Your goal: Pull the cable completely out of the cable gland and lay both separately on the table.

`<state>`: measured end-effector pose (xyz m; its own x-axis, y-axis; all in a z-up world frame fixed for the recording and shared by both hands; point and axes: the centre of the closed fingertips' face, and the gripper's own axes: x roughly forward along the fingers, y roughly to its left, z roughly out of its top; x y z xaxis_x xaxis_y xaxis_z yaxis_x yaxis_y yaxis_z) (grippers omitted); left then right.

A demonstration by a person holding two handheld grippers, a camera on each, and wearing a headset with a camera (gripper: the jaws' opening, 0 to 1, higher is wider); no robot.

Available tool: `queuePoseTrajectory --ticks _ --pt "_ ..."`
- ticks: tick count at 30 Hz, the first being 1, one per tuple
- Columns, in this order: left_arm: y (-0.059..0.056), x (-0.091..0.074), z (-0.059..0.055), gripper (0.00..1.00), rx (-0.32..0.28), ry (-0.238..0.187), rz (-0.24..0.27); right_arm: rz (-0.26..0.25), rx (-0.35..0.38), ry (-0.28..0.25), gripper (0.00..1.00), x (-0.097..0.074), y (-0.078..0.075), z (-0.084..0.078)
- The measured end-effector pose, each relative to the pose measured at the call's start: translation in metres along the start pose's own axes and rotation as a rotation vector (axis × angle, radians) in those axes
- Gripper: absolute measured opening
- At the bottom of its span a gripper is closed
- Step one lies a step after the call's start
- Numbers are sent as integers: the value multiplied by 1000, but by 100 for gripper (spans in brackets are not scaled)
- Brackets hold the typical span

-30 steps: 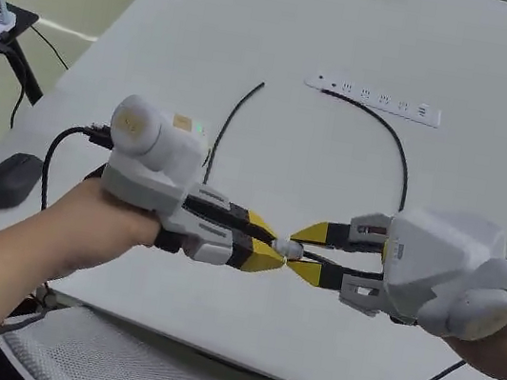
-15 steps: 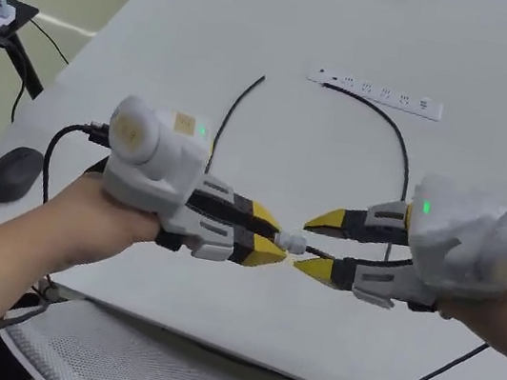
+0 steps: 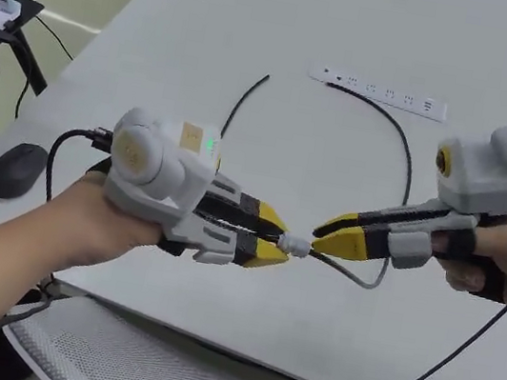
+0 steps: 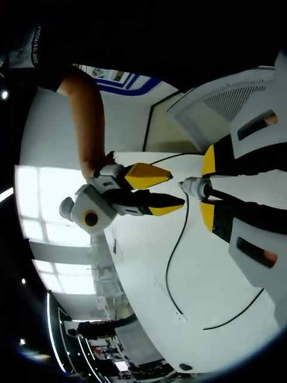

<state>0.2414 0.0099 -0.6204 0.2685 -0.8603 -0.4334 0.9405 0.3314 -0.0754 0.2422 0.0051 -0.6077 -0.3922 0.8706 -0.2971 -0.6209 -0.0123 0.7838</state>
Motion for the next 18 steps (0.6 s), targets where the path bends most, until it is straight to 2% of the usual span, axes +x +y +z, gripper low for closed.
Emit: queuePoseTrajectory --ticks 3,6,7,10,13,17,18 --pt "0 0 1 14 16 1 1 74 82 6 17 5 6 -5" --pt "-1 0 4 14 37 -1 0 92 121 -6 13 8 5 -3" --pt "-1 0 5 14 46 -4 -1 114 143 -12 13 9 7 -3" --pt "-3 1 7 14 61 4 -3 113 176 -4 10 10 3 -5" --pt "-4 3 8 14 75 12 -6 136 213 0 10 10 5 -7" --pt "-4 5 8 14 66 16 -8 137 219 -5 9 8 5 -7" --pt "-4 5 8 14 65 18 -5 126 187 -8 9 8 5 -7"
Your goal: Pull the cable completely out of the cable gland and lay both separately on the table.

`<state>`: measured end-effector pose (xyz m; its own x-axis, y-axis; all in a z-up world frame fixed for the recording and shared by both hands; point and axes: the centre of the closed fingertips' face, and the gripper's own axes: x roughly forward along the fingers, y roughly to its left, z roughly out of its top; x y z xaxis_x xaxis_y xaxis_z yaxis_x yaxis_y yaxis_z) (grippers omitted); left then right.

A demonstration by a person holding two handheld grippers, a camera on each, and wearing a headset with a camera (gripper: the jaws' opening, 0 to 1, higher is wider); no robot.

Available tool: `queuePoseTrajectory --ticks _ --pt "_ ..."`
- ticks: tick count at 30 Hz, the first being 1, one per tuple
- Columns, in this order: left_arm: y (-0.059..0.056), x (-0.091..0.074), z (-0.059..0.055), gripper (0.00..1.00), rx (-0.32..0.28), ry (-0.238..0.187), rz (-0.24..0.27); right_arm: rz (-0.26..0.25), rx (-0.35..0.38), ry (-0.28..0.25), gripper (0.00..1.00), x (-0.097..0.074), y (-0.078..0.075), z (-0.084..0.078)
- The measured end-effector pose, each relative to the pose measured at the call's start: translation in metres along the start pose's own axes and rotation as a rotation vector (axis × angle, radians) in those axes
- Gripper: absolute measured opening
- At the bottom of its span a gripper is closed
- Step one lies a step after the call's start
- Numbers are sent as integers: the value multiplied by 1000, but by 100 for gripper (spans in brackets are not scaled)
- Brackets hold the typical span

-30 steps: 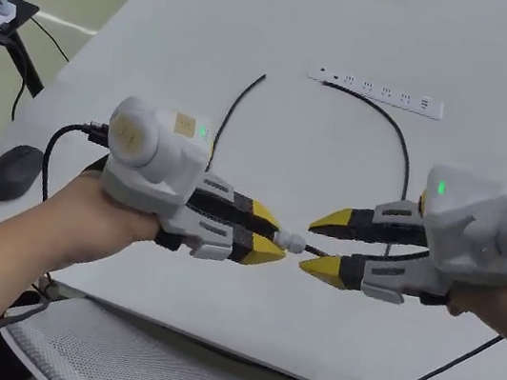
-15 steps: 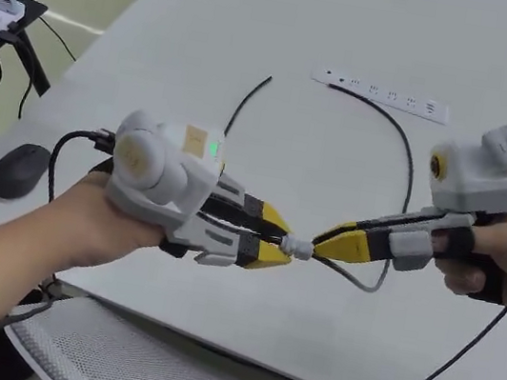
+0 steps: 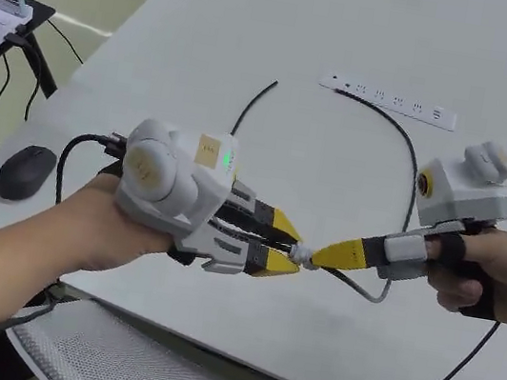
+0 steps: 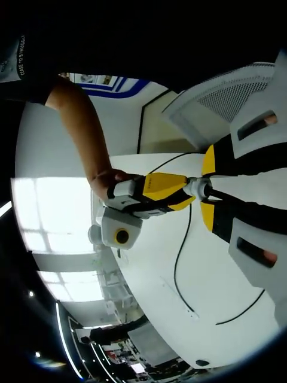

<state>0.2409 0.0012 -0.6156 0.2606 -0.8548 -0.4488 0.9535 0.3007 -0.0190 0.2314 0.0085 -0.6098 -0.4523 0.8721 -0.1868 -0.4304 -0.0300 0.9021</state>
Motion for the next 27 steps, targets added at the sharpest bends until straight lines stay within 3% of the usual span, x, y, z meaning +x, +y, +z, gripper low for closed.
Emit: queuePoseTrajectory --ticks 6,15,19,22,24,25,27 --pt "4 1 -5 14 -98 5 -2 -89 -183 13 7 2 -5 2" --pt "7 -3 -6 14 -204 -32 -22 -215 -573 29 6 1 0 3" --pt "6 -1 -5 14 -256 -34 -31 -283 -708 66 6 0 0 1" --pt "6 0 -6 15 -297 -35 -40 -349 -854 94 6 1 0 2" --pt "6 -1 -5 15 -346 -52 -46 -368 -905 96 6 1 1 3" --pt "6 -1 -5 15 -370 -57 -52 -367 -883 92 6 1 1 2" --pt "5 -1 -4 15 -344 -60 -51 -366 -876 90 6 0 0 2"
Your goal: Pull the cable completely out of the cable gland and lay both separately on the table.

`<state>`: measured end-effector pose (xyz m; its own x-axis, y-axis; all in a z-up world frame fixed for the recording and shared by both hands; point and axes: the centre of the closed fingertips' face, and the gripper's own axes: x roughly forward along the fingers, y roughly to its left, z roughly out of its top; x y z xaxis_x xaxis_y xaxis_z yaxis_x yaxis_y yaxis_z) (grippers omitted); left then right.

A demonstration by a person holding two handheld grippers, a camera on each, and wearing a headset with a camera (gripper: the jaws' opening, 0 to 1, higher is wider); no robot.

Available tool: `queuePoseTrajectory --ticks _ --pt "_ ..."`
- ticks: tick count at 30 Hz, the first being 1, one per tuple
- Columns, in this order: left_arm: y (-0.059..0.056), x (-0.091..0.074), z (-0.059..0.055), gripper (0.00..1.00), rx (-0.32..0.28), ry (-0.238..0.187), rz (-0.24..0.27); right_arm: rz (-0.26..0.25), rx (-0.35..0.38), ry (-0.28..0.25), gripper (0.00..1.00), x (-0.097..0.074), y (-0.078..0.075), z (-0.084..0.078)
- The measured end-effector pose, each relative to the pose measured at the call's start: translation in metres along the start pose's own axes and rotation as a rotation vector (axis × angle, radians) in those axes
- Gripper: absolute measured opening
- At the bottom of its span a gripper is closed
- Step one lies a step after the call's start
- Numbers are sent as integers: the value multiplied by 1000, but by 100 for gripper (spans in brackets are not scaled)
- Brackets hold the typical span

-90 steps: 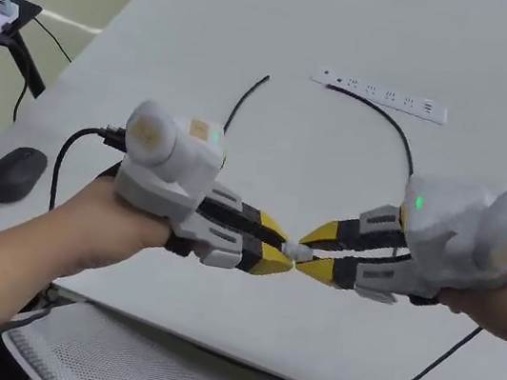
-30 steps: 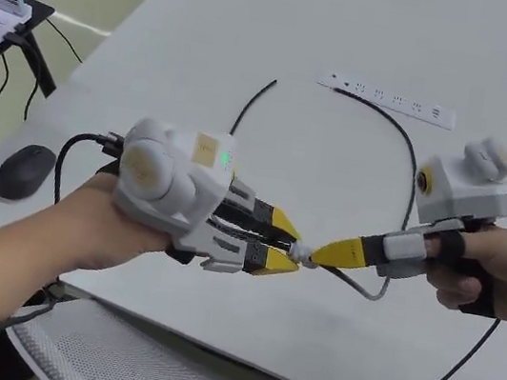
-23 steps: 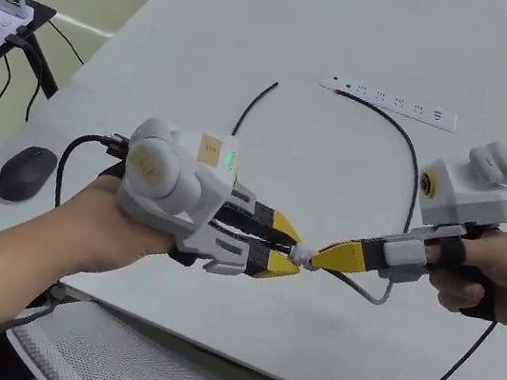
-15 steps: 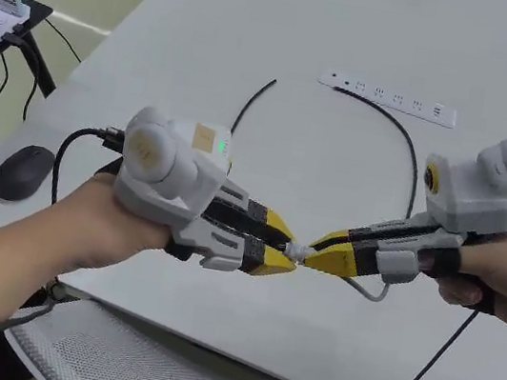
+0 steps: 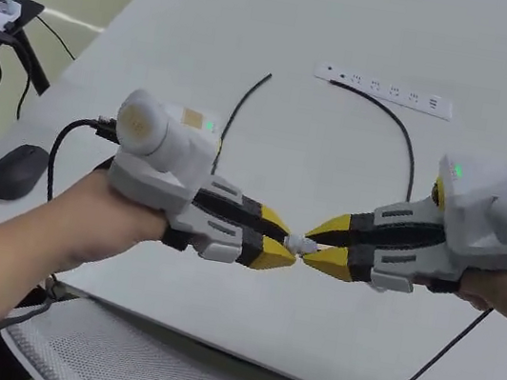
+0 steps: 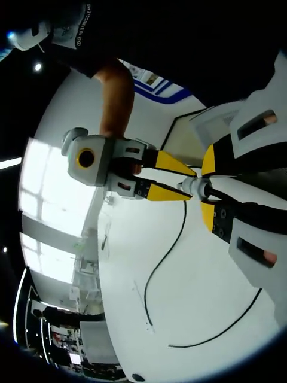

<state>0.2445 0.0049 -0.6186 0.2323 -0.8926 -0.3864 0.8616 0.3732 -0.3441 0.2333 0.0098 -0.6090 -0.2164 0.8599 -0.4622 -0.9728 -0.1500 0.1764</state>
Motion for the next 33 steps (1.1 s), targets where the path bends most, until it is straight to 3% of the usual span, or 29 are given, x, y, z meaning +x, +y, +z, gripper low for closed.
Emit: queuePoseTrajectory --ticks 6,17,21,28,31,33 --pt "-2 0 1 15 16 -4 1 5 7 -13 6 -1 -3 -1" --pt "-1 -6 13 16 -50 -66 -10 -2 9 -64 5 -4 -7 9" --pt "-2 -7 17 16 -13 -84 -12 -3 36 -99 5 -7 -8 12" --pt "-1 -7 18 15 25 -79 8 -25 -26 -99 7 -5 -7 14" --pt "2 -10 19 15 30 -79 23 -57 -55 -112 8 -4 -10 16" --pt "2 -11 21 15 31 -82 26 -67 -36 -123 8 -5 -11 18"
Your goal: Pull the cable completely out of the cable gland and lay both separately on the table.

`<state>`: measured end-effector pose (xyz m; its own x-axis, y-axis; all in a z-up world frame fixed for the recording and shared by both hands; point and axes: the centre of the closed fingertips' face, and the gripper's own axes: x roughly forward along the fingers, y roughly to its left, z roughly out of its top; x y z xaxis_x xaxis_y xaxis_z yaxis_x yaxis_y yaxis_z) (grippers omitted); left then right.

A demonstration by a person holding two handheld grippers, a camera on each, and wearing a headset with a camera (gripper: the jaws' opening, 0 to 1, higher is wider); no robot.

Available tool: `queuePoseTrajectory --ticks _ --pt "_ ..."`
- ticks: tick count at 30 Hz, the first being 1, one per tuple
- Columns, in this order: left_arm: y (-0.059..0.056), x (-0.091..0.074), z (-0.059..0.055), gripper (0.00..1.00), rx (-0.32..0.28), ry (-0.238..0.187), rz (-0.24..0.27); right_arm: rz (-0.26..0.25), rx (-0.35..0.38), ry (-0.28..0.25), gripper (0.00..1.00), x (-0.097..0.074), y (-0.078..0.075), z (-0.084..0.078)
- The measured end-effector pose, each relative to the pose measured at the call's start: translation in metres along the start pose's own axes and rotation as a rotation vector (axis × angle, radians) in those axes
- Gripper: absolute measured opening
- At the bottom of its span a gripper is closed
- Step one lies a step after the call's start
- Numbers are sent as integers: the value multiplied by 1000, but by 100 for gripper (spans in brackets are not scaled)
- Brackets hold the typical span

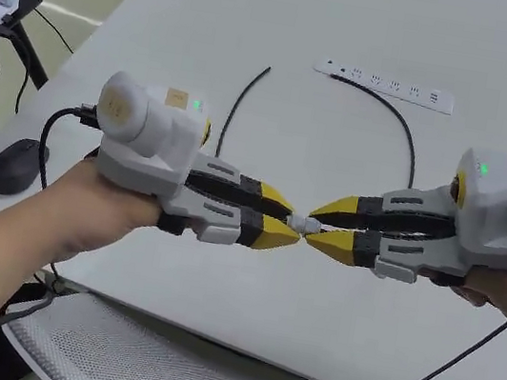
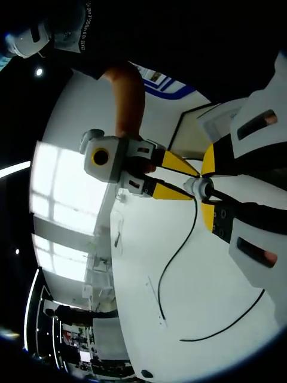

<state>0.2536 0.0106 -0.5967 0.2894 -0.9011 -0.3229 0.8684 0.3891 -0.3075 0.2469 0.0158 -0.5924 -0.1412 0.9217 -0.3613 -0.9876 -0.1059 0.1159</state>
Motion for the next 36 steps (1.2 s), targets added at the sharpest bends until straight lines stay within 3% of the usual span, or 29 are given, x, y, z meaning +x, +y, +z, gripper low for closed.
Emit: queuePoseTrajectory --ticks 2,7,11,15,17,18,21,24,26,29,36 --pt "0 -1 1 15 1 0 2 -8 -3 -6 8 -1 0 3" --pt "1 0 -2 15 73 38 21 -41 68 -38 12 -11 -5 12" --pt "0 0 -2 15 102 41 34 -150 133 45 9 -28 -11 6" --pt "2 -2 2 15 111 38 49 -274 96 83 7 -35 -13 6" --pt "4 -3 4 15 96 30 58 -319 45 123 8 -36 -12 3" --pt "5 -3 5 15 108 25 62 -370 -6 176 10 -35 -12 -3" --pt "6 -4 8 15 99 28 64 -447 2 192 10 -31 -12 -7" --pt "5 -3 9 15 108 31 63 -464 -6 171 10 -21 -7 -4" --pt "4 -2 10 15 109 35 59 -541 -83 211 9 -23 -16 -6" --pt "3 -1 11 15 96 34 56 -568 -99 236 9 -20 -18 -7" --pt "6 -1 8 15 88 40 66 -568 -174 287 2 -13 -16 -10"
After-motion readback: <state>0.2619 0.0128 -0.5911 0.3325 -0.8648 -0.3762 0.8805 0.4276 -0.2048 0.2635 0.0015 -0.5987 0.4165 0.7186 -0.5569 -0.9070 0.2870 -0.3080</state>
